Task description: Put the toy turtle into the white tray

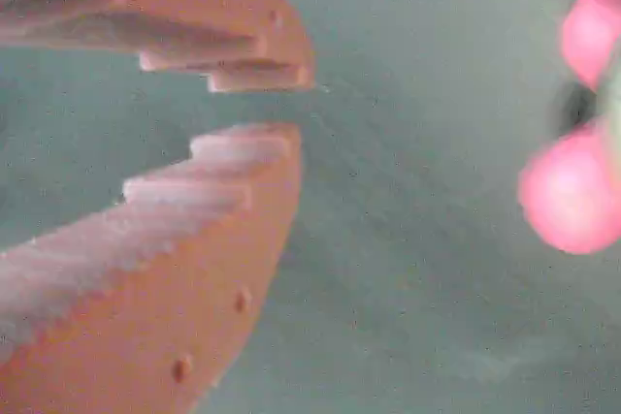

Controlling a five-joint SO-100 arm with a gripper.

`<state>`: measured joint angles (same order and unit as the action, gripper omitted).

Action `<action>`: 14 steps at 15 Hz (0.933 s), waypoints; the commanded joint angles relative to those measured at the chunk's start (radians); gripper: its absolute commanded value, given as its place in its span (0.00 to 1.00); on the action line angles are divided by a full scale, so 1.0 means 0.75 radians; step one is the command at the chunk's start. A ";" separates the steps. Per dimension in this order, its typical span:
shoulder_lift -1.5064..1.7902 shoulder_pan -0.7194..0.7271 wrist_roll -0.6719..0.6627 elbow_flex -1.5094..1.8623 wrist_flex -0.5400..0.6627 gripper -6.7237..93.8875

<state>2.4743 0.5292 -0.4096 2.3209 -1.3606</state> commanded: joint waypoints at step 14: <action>-0.556 0.305 -0.376 -0.389 -0.288 0.71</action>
<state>2.0341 0.7363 -0.6765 2.0249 -1.5831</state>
